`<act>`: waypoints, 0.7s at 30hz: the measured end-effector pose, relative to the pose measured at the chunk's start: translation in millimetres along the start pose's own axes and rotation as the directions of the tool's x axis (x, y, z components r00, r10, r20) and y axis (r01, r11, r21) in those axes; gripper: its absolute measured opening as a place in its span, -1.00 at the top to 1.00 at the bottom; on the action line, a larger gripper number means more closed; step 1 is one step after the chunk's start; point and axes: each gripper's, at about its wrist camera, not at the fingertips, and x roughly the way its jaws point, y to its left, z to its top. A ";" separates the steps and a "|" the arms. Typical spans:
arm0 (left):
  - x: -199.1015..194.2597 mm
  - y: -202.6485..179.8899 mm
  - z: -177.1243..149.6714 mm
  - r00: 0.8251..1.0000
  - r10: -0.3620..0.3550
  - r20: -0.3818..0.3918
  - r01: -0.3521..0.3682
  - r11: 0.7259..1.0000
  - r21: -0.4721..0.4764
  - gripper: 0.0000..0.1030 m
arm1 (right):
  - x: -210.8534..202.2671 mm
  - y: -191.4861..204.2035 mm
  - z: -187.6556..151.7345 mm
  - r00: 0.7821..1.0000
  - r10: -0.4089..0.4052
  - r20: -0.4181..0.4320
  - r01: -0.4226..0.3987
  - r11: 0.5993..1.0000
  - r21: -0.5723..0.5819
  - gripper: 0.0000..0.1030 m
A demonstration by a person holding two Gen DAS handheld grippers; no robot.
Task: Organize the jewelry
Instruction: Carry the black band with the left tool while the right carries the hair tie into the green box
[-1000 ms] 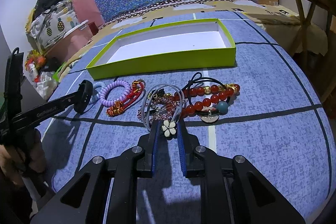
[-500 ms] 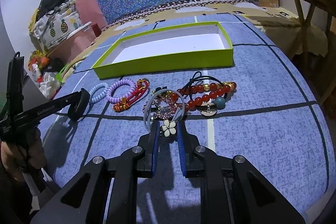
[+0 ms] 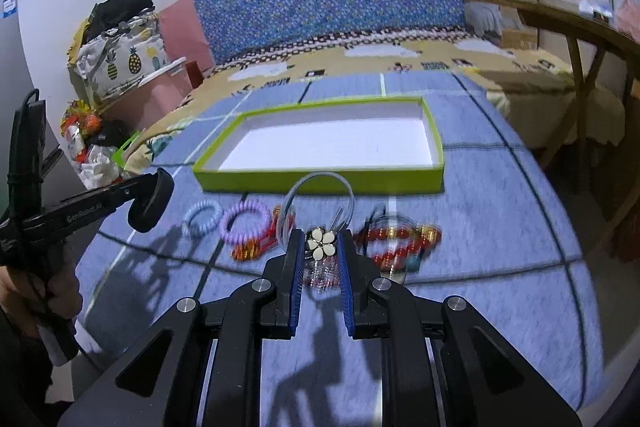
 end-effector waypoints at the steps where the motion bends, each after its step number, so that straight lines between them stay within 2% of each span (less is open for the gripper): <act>1: 2.3 -3.1 3.9 1.000 0.002 0.006 -0.002 1.000 0.017 0.78 | 1.9 -0.6 5.2 1.000 -0.004 0.005 0.004 1.000 -0.009 0.68; 6: 20.7 -17.7 31.4 1.000 0.000 0.028 -0.002 0.997 0.079 0.78 | 23.5 -11.6 39.6 1.000 -0.023 0.017 0.024 0.999 -0.041 0.68; 10: 41.5 -20.3 52.9 0.999 0.005 0.033 -0.008 0.996 0.092 0.78 | 50.1 -28.2 61.6 0.999 -0.044 0.000 0.044 0.998 -0.045 0.68; 15: 77.1 -16.1 76.0 0.999 0.034 0.012 -0.035 0.996 0.082 0.78 | 92.5 -52.4 83.6 0.996 -0.075 -0.051 0.073 0.997 -0.033 0.68; 21: 120.2 -8.2 90.8 0.996 0.077 -0.037 -0.074 0.995 0.072 0.78 | 137.7 -72.2 93.8 0.985 -0.109 -0.130 0.105 0.994 -0.035 0.68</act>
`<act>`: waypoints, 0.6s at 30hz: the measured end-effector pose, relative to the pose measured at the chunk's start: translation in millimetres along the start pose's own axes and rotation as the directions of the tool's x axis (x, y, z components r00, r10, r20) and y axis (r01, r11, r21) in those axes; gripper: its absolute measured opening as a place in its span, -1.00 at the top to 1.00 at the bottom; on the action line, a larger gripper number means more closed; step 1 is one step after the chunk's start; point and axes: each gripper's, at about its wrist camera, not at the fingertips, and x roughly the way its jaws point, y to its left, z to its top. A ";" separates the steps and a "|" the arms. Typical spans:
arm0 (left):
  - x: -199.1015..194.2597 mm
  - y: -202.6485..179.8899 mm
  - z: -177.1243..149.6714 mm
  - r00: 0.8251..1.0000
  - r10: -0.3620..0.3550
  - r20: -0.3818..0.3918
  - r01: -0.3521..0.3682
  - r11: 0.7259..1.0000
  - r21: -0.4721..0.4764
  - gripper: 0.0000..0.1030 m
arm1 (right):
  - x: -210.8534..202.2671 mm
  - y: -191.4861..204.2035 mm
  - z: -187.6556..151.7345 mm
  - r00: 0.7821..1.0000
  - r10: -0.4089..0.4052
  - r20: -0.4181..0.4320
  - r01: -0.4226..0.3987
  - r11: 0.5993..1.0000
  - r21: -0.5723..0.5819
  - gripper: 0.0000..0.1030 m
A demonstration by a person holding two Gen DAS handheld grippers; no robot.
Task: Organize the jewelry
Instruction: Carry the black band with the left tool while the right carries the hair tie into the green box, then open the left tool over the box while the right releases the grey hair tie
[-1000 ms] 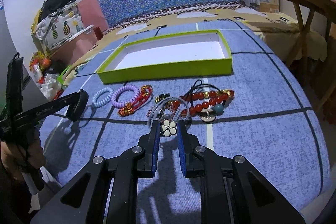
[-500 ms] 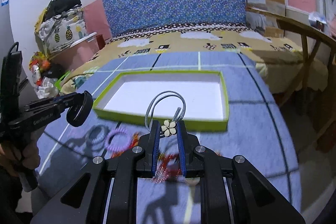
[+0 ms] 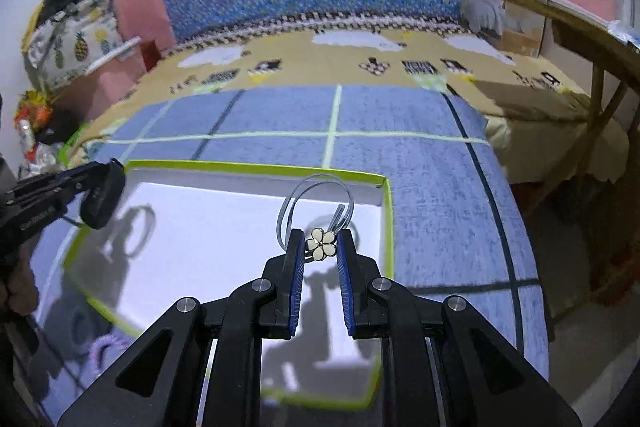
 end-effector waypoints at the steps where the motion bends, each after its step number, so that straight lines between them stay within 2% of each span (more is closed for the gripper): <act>1: 5.9 0.3 1.7 1.000 0.002 -0.012 -0.002 1.000 0.000 0.78 | 5.1 -1.8 0.9 1.000 -0.006 -0.012 0.006 1.000 0.002 0.68; 7: 33.2 -3.5 0.4 0.998 0.029 -0.062 -0.028 0.999 0.023 0.77 | 25.9 -11.5 3.9 0.998 -0.030 -0.060 0.030 1.000 0.008 0.67; 12: 45.2 -5.2 -0.7 0.995 0.041 -0.090 -0.038 0.999 0.027 0.76 | 27.4 -8.1 5.1 0.997 -0.033 -0.073 0.032 0.999 -0.007 0.67; 18: 39.2 -7.2 -0.2 0.997 0.041 -0.064 -0.039 0.999 0.034 0.75 | 21.3 -8.3 4.1 0.998 -0.037 -0.055 0.037 0.999 -0.001 0.60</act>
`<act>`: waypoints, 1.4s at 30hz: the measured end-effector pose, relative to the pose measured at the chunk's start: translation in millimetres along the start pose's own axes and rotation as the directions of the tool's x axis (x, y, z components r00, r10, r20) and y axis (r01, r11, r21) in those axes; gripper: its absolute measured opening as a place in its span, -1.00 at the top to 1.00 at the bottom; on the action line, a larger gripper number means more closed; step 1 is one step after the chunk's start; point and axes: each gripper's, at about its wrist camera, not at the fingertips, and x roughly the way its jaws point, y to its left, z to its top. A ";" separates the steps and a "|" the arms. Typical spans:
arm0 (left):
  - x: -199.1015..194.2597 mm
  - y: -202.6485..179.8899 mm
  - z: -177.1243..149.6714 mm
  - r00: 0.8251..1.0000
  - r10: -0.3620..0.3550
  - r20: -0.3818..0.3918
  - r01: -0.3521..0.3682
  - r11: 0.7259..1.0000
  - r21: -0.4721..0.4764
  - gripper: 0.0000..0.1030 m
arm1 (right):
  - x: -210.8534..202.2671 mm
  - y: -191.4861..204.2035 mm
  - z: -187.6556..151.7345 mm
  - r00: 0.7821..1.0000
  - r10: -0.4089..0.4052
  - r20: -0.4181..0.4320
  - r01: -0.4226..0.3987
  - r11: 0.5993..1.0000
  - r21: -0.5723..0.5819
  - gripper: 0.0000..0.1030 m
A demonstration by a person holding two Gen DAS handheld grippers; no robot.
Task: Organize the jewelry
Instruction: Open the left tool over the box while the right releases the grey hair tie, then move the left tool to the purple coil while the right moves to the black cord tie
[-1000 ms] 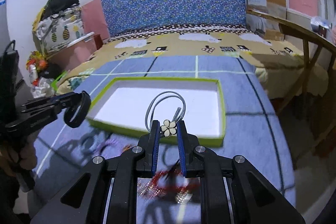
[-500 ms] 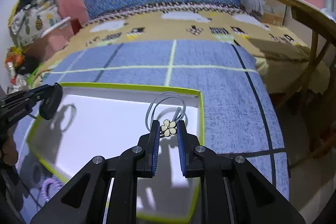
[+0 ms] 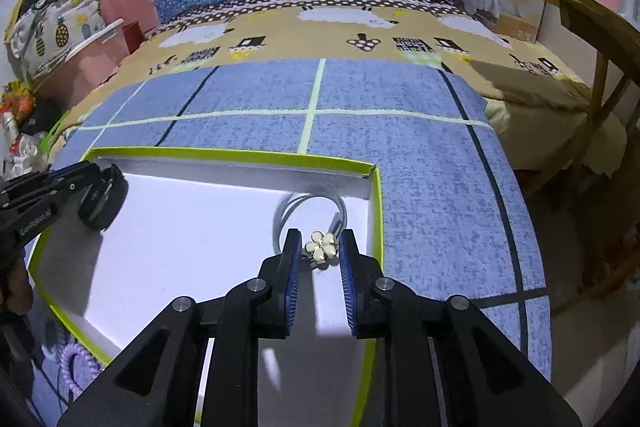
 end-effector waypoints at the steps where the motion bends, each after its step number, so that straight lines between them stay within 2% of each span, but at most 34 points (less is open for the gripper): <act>1: -2.2 0.2 -0.2 1.000 -0.006 0.007 0.006 1.000 -0.001 0.72 | -1.8 1.1 0.1 1.000 0.000 0.005 0.000 1.000 0.000 0.57; 4: -10.1 1.4 -1.0 0.999 -0.019 0.027 0.019 1.000 -0.007 0.58 | -11.8 4.1 -2.2 1.000 -0.005 0.026 0.005 1.000 -0.005 0.55; 12: -52.5 8.8 -9.4 0.994 -0.045 0.103 0.048 0.998 -0.031 0.57 | -61.1 20.4 -17.0 0.993 0.005 0.118 -0.003 1.000 -0.019 0.53; 22: -122.7 10.1 -55.0 0.977 -0.076 0.199 0.084 0.996 -0.028 0.57 | -131.0 47.1 -60.3 0.975 0.024 0.221 -0.014 0.999 -0.045 0.53; 30: -159.4 5.3 -103.1 0.970 -0.100 0.221 0.101 0.995 0.008 0.57 | -165.8 57.5 -109.0 0.969 0.050 0.243 -0.043 0.998 -0.035 0.53; 42: -190.9 8.3 -144.4 0.965 -0.119 0.233 0.118 0.993 0.017 0.57 | -187.4 62.5 -155.9 0.970 0.068 0.235 -0.070 0.998 0.002 0.53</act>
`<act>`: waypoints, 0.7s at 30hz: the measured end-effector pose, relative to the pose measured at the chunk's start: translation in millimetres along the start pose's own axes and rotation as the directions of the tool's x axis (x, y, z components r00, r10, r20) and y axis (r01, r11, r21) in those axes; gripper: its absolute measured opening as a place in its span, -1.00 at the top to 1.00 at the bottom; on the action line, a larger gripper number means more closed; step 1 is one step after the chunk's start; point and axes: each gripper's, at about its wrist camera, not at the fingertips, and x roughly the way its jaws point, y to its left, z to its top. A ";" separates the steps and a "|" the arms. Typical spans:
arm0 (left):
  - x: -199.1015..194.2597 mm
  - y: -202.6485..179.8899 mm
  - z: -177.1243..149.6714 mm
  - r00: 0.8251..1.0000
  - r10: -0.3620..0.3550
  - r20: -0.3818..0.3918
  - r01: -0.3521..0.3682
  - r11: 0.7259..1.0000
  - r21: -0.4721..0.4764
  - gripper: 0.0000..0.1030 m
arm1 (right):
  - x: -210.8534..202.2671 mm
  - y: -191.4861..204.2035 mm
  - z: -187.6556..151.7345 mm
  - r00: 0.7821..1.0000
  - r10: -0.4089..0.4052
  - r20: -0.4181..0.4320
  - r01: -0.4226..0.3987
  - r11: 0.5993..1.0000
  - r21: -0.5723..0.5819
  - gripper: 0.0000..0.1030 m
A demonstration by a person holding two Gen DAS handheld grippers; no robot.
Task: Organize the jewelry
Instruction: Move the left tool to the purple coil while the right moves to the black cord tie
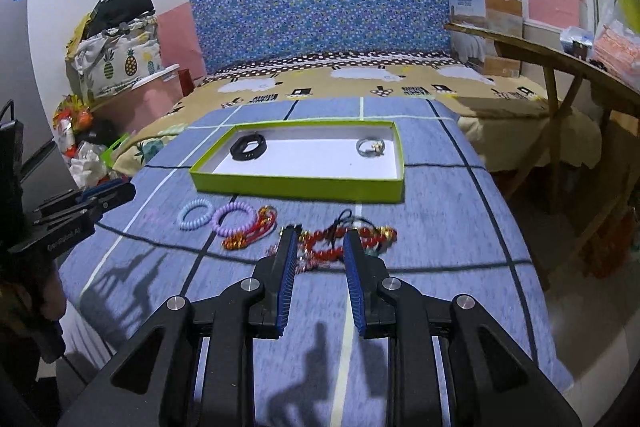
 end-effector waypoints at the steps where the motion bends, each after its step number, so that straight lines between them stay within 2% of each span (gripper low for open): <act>1: -2.1 -0.5 -3.5 1.000 -0.004 -0.003 0.004 1.000 0.000 0.57 | -1.2 -0.1 -3.3 1.000 0.001 -0.003 -0.001 1.000 0.004 0.53; 10: 0.8 -8.4 -16.9 0.998 -0.046 -0.040 0.046 0.999 -0.003 0.57 | 5.0 -11.1 -14.2 0.999 -0.005 -0.036 0.006 0.999 0.046 0.53; 21: 24.1 -20.9 -14.7 0.994 -0.081 -0.080 0.083 0.996 0.022 0.53 | 23.8 -25.0 -13.4 0.998 0.002 -0.068 0.004 0.996 0.089 0.53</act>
